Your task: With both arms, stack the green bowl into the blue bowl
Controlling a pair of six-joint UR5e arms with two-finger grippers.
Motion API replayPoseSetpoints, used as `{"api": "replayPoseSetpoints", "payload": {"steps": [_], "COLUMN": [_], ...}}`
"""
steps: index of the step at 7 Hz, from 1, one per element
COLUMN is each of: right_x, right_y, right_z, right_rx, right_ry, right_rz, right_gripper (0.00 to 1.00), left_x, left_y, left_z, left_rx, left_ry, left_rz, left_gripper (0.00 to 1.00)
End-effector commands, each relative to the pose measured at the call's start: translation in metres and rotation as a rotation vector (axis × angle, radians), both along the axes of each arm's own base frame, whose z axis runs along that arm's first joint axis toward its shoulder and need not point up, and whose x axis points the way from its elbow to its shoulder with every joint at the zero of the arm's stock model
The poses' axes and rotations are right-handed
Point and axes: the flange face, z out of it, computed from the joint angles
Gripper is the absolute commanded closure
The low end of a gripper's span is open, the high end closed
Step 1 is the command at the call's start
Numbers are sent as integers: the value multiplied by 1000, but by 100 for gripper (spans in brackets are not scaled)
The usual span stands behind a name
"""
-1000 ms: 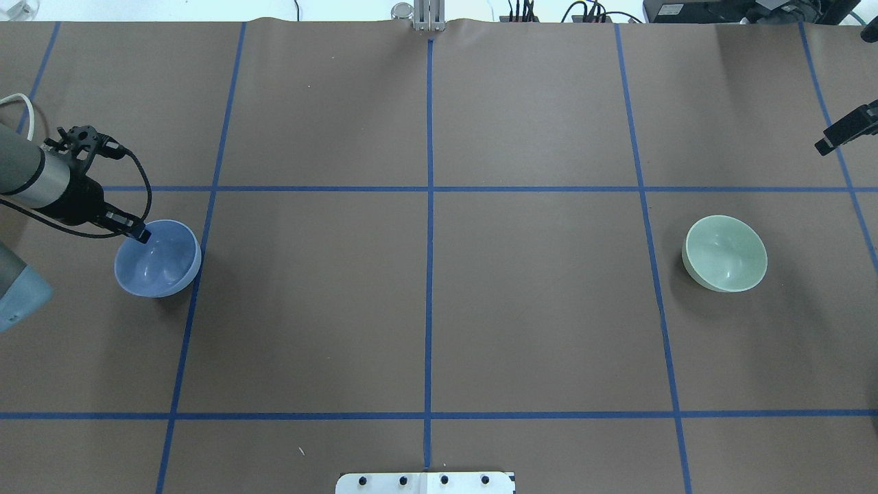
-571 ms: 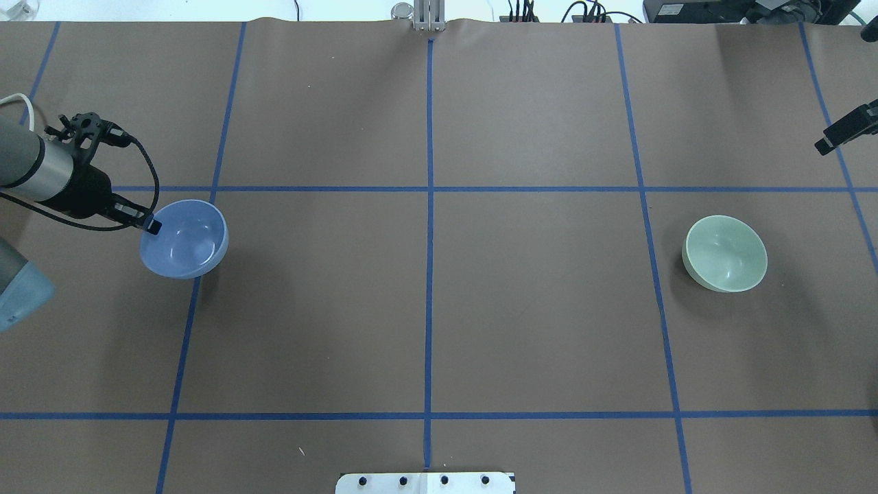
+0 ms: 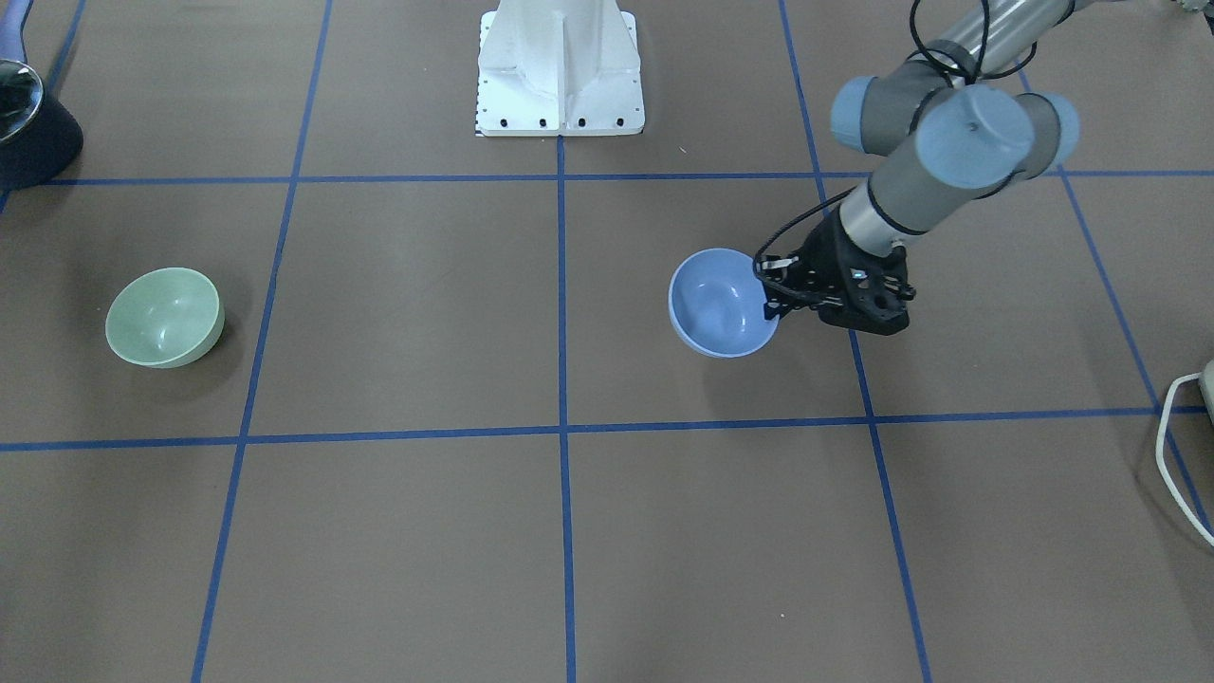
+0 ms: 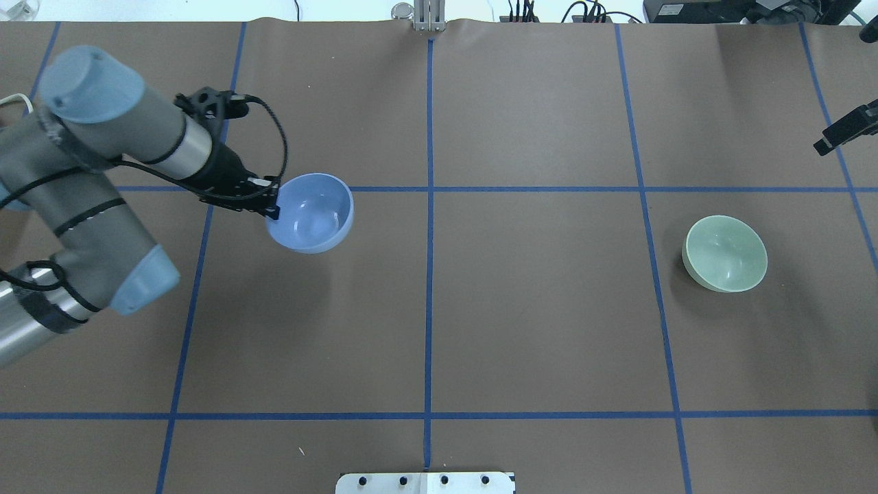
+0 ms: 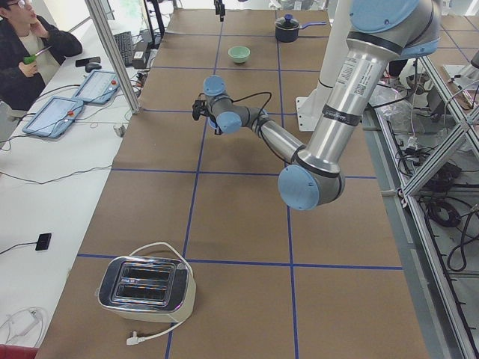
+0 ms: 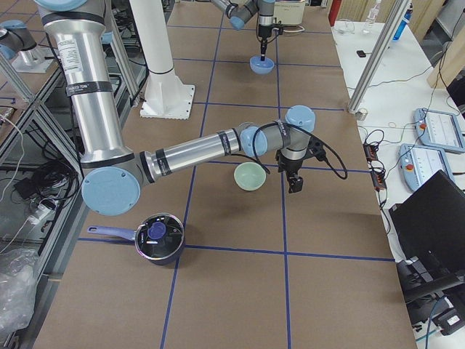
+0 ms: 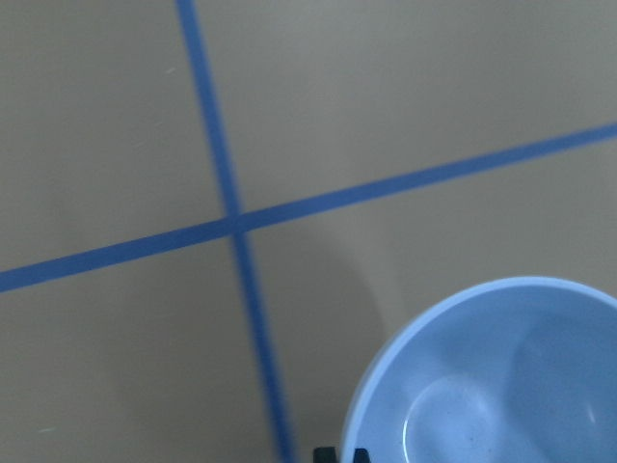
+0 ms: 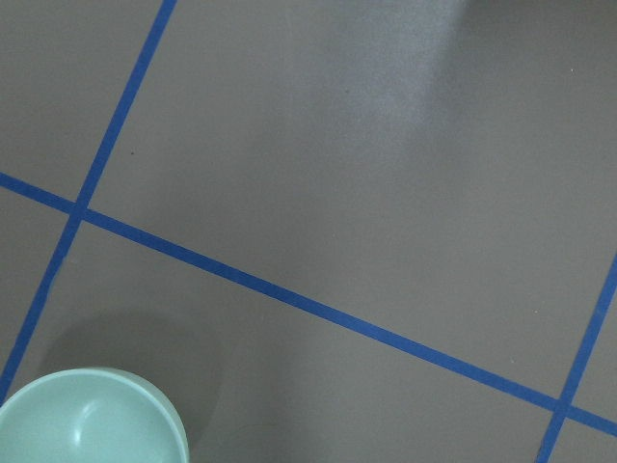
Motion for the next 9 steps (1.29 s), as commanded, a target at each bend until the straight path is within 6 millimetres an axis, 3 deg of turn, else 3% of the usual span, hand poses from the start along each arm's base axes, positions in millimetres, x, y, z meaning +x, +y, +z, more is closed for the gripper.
{"api": "replayPoseSetpoints", "payload": {"steps": [1, 2, 3, 6, 8, 9], "right_x": [-2, -6, -6, -6, -6, -6], "right_y": [1, 1, 1, 1, 1, 1], "right_z": [-3, -4, -4, -4, -4, -5], "right_rx": [-17, -17, -16, -18, -18, -17], "right_ry": [-4, -5, -5, -5, -5, -6], "right_rz": [21, 18, 18, 20, 20, 20], "right_gripper": [0, 0, 0, 0, 0, 0], "left_x": [93, 129, 147, 157, 174, 174], "left_y": [21, 19, 26, 37, 54, 54], "left_z": [-59, -82, -93, -86, -82, -83], "left_rx": [-48, -63, -45, -26, 5, 7], "left_ry": [-31, -36, -42, -61, -106, -105], "left_rz": [-75, -98, -113, -120, -136, -136], "left_gripper": [100, 100, 100, 100, 100, 94]}}
